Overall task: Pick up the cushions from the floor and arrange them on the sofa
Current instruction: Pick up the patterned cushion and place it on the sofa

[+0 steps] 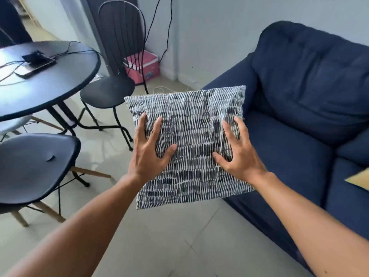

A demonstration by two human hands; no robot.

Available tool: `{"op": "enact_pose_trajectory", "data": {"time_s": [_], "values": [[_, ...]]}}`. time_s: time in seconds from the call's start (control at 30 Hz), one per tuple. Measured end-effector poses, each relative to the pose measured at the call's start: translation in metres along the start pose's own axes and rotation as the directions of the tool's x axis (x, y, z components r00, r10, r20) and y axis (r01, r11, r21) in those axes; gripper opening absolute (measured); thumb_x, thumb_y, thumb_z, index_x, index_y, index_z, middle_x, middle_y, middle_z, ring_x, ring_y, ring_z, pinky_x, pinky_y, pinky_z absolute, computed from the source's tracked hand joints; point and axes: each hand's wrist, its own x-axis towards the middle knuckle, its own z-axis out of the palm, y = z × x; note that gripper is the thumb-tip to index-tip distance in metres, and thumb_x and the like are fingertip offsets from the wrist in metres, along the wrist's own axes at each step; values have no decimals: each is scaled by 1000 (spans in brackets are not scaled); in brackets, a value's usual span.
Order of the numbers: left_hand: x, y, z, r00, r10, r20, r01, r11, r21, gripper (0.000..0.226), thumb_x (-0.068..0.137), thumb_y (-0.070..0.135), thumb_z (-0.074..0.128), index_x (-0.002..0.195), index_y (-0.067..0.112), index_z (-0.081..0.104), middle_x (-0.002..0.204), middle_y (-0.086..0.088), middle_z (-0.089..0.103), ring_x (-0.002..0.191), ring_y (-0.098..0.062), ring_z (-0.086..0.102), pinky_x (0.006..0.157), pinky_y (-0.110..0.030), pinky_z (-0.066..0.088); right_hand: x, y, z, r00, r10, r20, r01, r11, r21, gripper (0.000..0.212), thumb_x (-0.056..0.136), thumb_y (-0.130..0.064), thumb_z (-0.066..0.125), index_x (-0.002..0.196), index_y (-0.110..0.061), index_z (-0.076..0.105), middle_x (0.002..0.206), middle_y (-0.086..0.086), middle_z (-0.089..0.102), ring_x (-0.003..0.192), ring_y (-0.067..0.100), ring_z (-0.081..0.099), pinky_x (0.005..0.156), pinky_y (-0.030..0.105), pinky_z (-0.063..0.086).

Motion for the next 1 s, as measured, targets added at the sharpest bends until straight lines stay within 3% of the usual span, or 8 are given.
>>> {"op": "enact_pose_trajectory", "data": {"time_s": [0.07, 0.37, 0.47, 0.6, 0.83, 0.93, 1.0], "values": [[30, 15, 17, 999, 54, 3, -53, 998, -21, 83, 95, 64, 60, 163, 33, 25, 172, -13, 6, 159, -32, 8, 117, -67, 31, 5, 12, -24, 998, 25, -53, -27, 999, -36, 95, 88, -45, 69, 163, -33, 12, 169, 9, -3, 129, -6, 19, 83, 33, 47], [121, 87, 100, 968, 247, 51, -239, 962, -128, 81, 96, 58, 63, 161, 19, 32, 170, -22, 9, 159, -36, 7, 120, -65, 26, 8, 89, -103, 966, 104, -235, -138, 981, -133, 97, 88, -42, 72, 164, -28, 13, 169, 12, -3, 134, -8, 12, 84, 32, 46], [145, 111, 128, 960, 267, 86, -254, 956, -145, 82, 96, 61, 60, 161, 19, 32, 170, -20, 8, 159, -34, 6, 122, -62, 25, 5, 118, -123, 951, 130, -280, -178, 972, -156, 98, 88, -44, 71, 164, -28, 10, 169, 12, -5, 130, -10, 13, 82, 32, 47], [177, 144, 168, 936, 327, 130, -302, 936, -179, 82, 97, 61, 59, 161, 16, 32, 169, -22, 8, 158, -40, 9, 117, -68, 30, 3, 160, -149, 930, 170, -326, -234, 958, -168, 99, 88, -48, 69, 164, -33, 7, 169, 8, -7, 132, -4, 20, 82, 32, 50], [243, 190, 254, 892, 431, 139, -395, 891, -224, 81, 95, 49, 67, 158, 8, 36, 167, -28, 10, 156, -44, 11, 118, -70, 26, 21, 241, -191, 881, 168, -442, -275, 943, -190, 100, 88, -39, 74, 164, -23, 11, 168, 15, -2, 136, -28, -8, 82, 31, 49], [268, 200, 290, 881, 455, 133, -417, 877, -239, 81, 96, 50, 66, 159, 9, 34, 167, -27, 8, 158, -41, 9, 121, -66, 22, 31, 272, -204, 869, 159, -468, -280, 939, -200, 102, 87, -36, 76, 164, -21, 11, 167, 17, 1, 135, -26, 3, 81, 29, 50], [285, 205, 314, 873, 470, 129, -430, 867, -252, 82, 96, 50, 66, 159, 10, 33, 168, -27, 7, 158, -40, 7, 122, -64, 20, 39, 293, -211, 862, 147, -486, -277, 938, -207, 102, 86, -34, 78, 163, -18, 13, 167, 20, 3, 136, -13, 13, 81, 29, 50]]}}
